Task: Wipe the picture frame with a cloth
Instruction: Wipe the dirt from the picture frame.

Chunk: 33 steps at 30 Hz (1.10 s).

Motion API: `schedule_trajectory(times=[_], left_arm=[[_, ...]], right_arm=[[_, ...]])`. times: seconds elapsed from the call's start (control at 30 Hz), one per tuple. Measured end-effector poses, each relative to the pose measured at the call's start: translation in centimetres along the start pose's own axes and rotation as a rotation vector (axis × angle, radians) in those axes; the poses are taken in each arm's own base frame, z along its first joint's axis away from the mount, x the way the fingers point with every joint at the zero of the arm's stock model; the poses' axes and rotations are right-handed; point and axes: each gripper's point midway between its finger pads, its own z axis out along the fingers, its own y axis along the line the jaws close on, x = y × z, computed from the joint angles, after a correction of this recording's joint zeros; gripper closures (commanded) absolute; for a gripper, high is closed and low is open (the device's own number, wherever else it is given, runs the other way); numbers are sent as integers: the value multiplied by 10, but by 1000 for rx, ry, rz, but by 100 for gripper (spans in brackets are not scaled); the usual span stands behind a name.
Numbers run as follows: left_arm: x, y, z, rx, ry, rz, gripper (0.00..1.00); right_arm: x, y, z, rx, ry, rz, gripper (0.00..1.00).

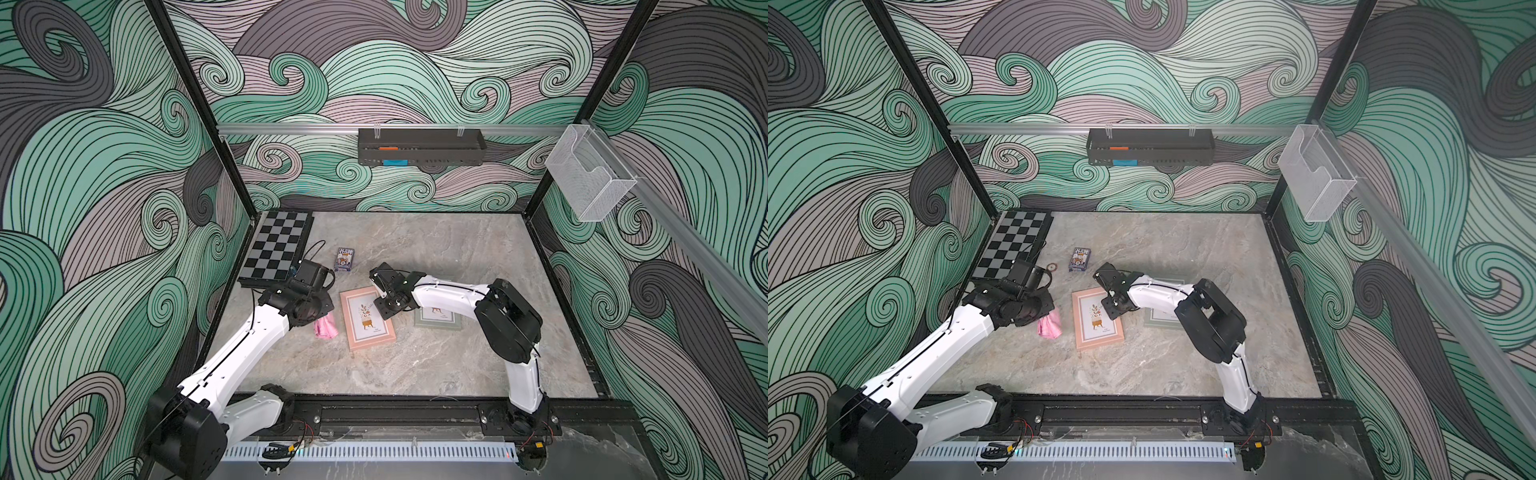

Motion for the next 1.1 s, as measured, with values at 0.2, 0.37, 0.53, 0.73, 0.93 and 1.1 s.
schedule_trajectory(times=[0.2,0.37,0.53,0.73,0.93,1.1], left_arm=[[-2,-15,5,59,10,-4,100],[-12,-43,25,136,11,-17,100],[-33,-77,58,191,-4,-54,100],[-53,-122,115,265,2,-99,100],[-43,-157,176,334,93,-122,100],[-29,-169,174,343,98,-89,100]], right_arm=[[10,5,5,-39,20,39,62],[11,8,5,-63,11,86,73],[13,8,4,-70,4,108,73],[17,8,3,-77,7,131,73],[18,8,3,-78,6,137,73],[18,8,2,-77,9,139,73]])
